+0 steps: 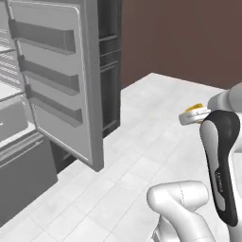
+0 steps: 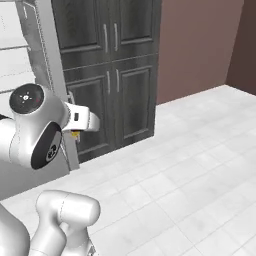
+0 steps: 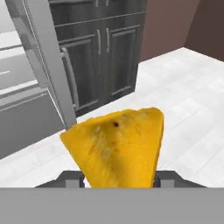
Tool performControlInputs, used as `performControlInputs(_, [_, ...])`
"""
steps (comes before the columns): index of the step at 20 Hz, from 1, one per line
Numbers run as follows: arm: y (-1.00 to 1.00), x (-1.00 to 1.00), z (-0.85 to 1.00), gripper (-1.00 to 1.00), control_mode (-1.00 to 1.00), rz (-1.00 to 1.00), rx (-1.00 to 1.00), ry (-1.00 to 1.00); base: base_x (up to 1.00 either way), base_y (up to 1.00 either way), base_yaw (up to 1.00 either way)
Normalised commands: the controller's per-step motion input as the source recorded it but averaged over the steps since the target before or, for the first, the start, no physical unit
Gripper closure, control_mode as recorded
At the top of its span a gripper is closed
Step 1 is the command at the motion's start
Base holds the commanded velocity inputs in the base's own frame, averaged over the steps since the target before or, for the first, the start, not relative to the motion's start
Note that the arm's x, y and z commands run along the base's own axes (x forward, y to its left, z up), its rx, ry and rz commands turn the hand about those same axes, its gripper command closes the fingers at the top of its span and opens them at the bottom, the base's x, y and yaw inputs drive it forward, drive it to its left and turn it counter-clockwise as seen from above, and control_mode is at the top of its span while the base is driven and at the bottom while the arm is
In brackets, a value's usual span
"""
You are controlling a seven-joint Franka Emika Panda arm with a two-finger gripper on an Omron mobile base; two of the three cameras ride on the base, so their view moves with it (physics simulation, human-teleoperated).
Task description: Take the cheese, fish, and avocado from the fridge and place them on the plate on the dining counter to create an appetizer plate.
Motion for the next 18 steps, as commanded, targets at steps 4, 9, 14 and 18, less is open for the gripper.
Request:
performControlInputs(4, [0.00, 0.00, 0.00, 1.00, 1.00, 0.00, 0.00, 0.00, -0.12, -0.62, -0.63])
performControlInputs(9, [0.00, 0.00, 0.00, 1.00, 1.00, 0.00, 0.00, 0.00, 0.00, -0.74, -0.63])
performControlInputs(14, [0.00, 0.00, 0.00, 1.00, 1.00, 0.00, 0.00, 0.00, 0.67, -0.22, -0.51])
performControlInputs(18, [0.00, 0.00, 0.00, 1.00, 1.00, 0.00, 0.00, 0.00, 1.00, 0.09, -0.37])
